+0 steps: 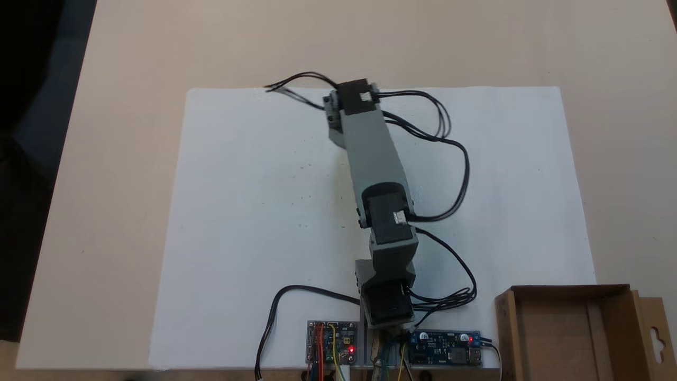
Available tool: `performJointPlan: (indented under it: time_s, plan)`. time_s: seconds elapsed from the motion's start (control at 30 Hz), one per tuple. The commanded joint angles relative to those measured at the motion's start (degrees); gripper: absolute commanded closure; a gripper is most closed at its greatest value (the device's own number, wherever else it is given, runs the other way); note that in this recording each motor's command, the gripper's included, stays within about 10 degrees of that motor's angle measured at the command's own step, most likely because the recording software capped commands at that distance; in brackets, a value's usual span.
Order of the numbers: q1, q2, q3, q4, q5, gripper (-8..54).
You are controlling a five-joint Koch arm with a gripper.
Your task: Grasp a green dice and put it in the bin.
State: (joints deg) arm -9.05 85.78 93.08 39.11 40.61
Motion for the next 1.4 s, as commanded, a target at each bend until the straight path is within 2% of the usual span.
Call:
performJointPlan:
  time_s: [0.0, 0.47, 0.87, 1.07, 1.13, 1.37]
  plan:
    - [1.3, 4.0, -1.0, -3.0, 1.1, 33.5]
    - [30.5, 13.1, -1.0, -3.3, -20.5, 33.4]
    - [57.3, 20.8, -1.1, 1.3, -34.0, 33.4]
    - [69.1, 20.3, -4.6, 1.2, -41.6, 33.4]
    - [79.4, 17.0, -7.4, 0.9, -46.1, 33.4]
    - [94.3, 9.6, -15.2, 0.9, -54.1, 33.4]
